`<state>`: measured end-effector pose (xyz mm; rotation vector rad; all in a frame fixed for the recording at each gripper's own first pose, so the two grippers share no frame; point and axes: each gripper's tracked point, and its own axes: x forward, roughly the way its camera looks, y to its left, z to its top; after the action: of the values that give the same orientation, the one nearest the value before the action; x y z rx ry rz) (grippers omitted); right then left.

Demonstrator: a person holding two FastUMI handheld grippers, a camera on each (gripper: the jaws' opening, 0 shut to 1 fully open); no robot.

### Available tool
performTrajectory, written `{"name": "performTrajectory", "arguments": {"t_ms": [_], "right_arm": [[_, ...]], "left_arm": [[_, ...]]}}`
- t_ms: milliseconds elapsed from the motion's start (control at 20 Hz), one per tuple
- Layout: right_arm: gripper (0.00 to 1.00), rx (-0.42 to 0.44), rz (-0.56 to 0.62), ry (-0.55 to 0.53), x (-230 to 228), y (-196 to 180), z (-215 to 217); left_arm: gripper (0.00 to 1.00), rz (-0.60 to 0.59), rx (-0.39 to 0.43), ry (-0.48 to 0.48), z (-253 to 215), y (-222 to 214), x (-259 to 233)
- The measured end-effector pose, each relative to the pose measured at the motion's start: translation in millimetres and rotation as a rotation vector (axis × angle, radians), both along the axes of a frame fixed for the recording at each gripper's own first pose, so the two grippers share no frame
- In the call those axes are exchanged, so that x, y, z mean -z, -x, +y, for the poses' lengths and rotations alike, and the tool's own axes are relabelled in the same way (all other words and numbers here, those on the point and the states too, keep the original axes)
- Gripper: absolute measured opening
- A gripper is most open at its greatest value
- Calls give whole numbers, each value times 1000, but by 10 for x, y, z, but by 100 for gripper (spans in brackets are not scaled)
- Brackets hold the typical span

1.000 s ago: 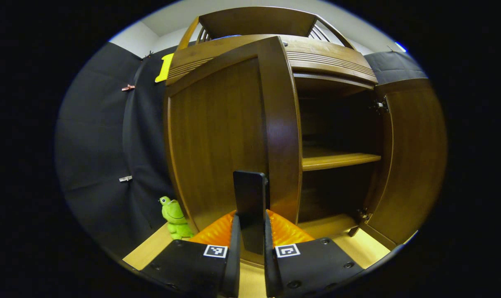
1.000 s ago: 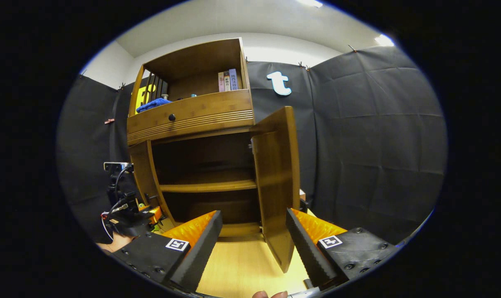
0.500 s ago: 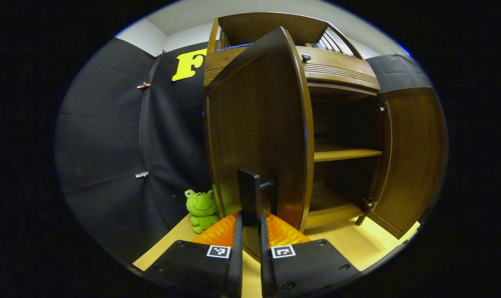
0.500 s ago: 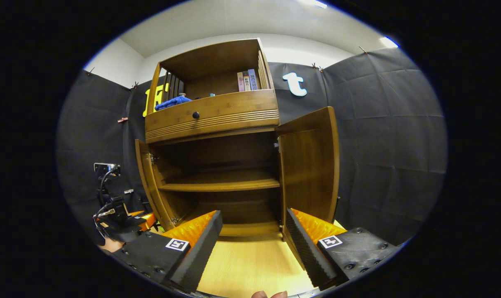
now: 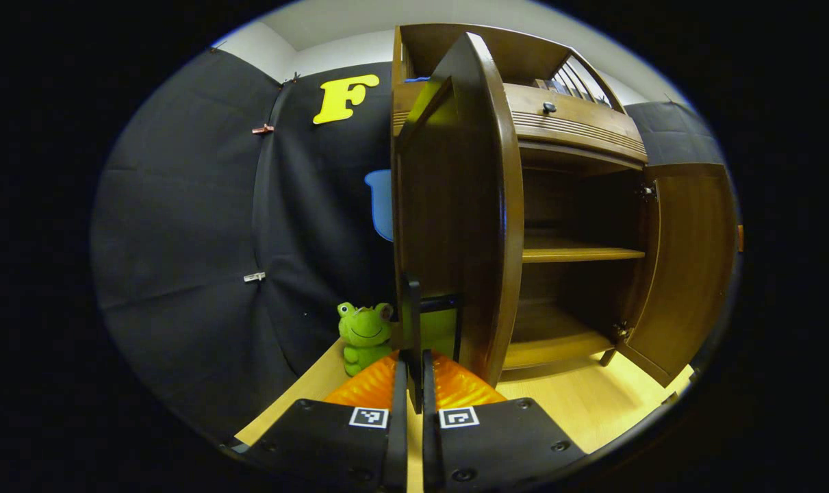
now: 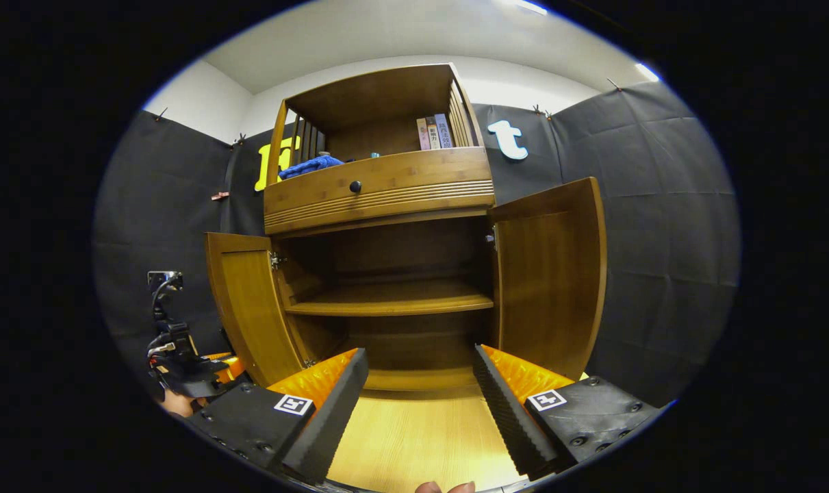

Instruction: Open the right door of the double-door shoe cabinet with the right hand, and open the left door with the left hand.

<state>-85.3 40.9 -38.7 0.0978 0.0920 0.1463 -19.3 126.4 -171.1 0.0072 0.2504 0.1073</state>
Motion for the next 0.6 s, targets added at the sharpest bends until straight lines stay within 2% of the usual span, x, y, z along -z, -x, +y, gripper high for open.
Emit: {"name": "performTrajectory", "arguments": {"t_ms": [450,600], "right_arm": [[100,19,9,34,106,-126,27],[98,38,16,48,133,-150,6]], "left_arm": [[10,-36,6,60,589,152,-85],[10,-31,20,84,652,157,-60]]}}
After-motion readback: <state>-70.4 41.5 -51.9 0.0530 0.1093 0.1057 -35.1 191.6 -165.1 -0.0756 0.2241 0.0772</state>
